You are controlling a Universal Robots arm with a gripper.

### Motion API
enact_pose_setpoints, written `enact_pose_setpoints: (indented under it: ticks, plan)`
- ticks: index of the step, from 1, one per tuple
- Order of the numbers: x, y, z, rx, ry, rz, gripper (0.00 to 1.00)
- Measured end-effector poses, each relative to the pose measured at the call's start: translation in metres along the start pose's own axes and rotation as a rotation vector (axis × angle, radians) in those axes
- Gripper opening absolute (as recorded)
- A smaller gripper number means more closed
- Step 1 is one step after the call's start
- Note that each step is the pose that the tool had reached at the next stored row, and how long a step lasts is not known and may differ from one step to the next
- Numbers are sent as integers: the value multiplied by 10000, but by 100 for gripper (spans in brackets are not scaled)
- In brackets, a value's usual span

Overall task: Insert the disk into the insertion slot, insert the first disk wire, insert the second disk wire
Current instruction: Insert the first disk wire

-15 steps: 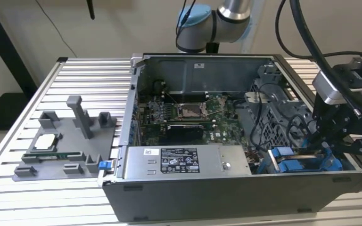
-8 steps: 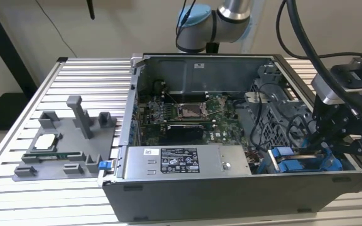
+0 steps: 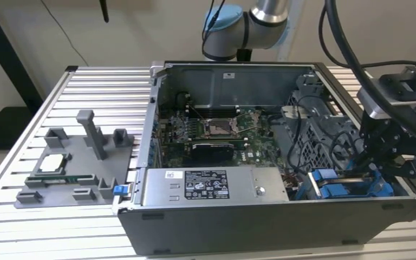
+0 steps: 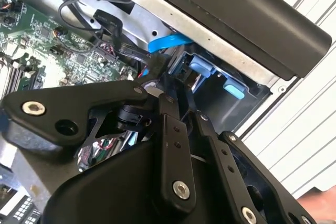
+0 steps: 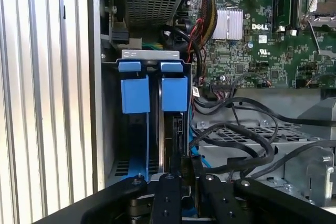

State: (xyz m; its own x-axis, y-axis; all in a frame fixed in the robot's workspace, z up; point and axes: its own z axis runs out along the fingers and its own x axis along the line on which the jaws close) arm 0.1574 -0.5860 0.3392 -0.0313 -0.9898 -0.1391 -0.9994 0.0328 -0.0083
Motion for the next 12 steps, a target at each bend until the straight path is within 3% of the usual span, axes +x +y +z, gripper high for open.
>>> enact_pose_setpoints:
  ticks: [12]
  plan:
    - [3, -3, 24, -22, 3, 298, 0]
